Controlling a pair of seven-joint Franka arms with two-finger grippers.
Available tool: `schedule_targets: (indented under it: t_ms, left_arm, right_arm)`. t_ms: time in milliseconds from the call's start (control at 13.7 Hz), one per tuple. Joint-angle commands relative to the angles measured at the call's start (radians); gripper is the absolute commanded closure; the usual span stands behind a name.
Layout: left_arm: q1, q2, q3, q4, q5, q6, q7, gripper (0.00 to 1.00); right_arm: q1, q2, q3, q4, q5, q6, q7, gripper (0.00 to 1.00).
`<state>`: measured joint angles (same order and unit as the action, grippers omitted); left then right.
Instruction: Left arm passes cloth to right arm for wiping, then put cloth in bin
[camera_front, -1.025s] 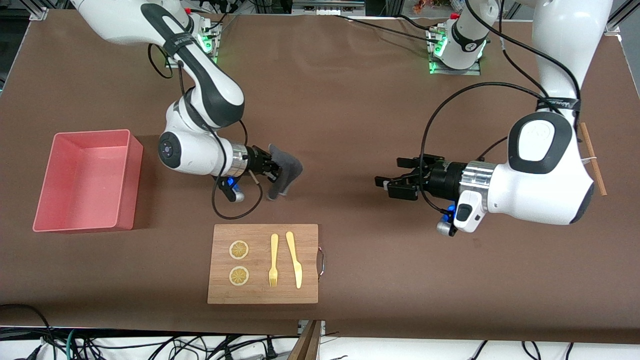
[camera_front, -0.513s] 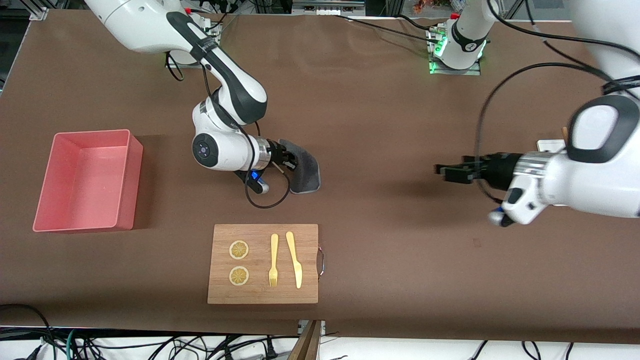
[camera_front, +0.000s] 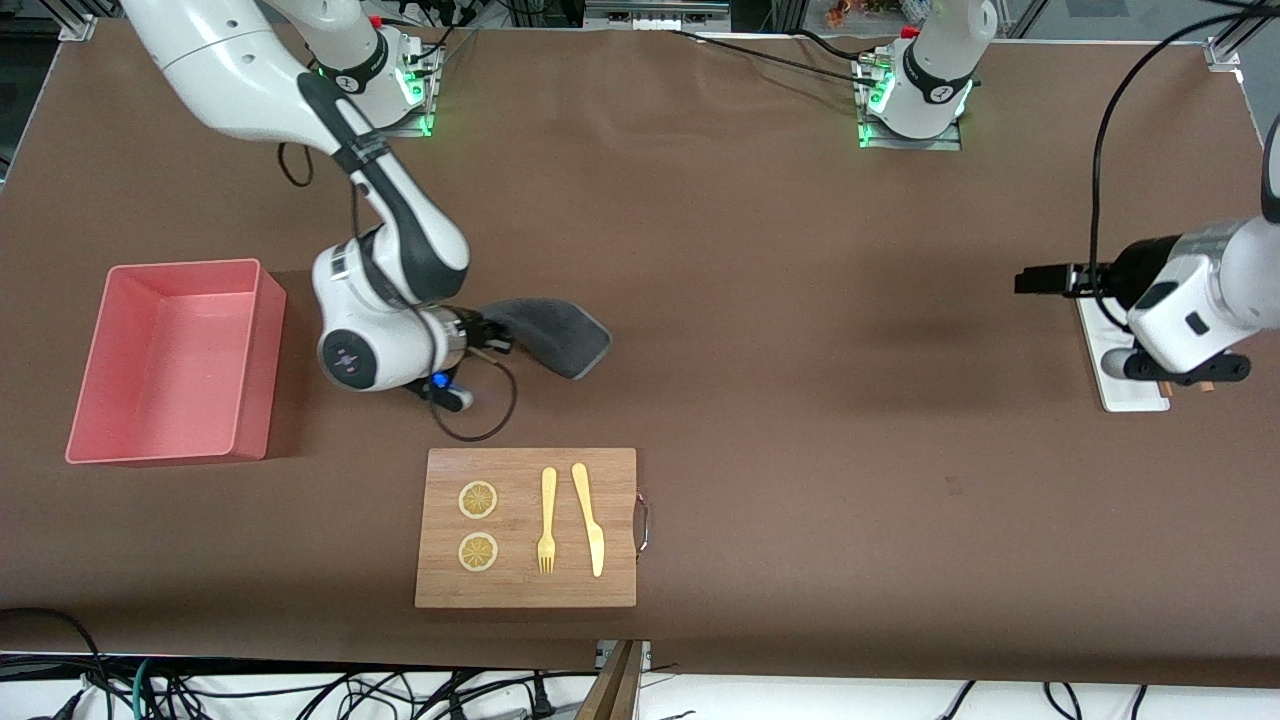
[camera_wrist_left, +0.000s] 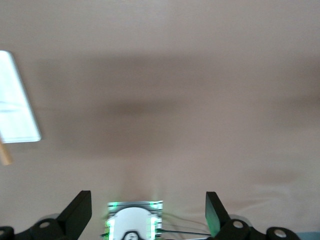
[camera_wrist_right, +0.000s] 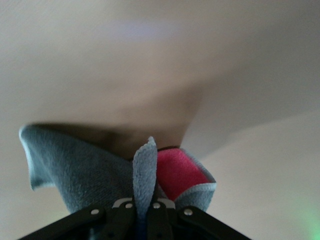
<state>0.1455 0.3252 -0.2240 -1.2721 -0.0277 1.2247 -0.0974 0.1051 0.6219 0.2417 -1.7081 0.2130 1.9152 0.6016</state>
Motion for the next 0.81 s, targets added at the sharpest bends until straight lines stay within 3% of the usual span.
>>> schedule_targets:
  t_ms: [0, 146, 220, 513, 732]
  left_arm:
    - [0.002, -0.271, 0.0, -0.343, 0.048, 0.17, 0.041, 0.0]
    - [0.003, -0.386, 0.0, -0.519, 0.048, 0.289, 0.041, 0.0]
    - [0.003, -0.399, 0.002, -0.545, 0.048, 0.323, 0.041, 0.0]
    - [0.002, -0.329, 0.005, -0.434, 0.094, 0.354, 0.042, 0.0]
    - [0.002, -0.258, 0.012, -0.333, 0.094, 0.349, 0.039, 0.0]
  right_arm:
    - [-0.005, -0.033, -0.083, 0.011, -0.02, -0.076, -0.164, 1.0]
    - [-0.019, -0.054, -0.131, 0.027, -0.041, -0.122, -0.267, 1.0]
    - [-0.019, -0.056, -0.149, 0.054, -0.091, -0.163, -0.302, 1.0]
    - [-0.028, -0.057, -0.159, 0.111, -0.262, -0.22, -0.385, 1.0]
    - [-0.027, -0.05, -0.128, 0.111, -0.245, -0.165, -0.318, 1.0]
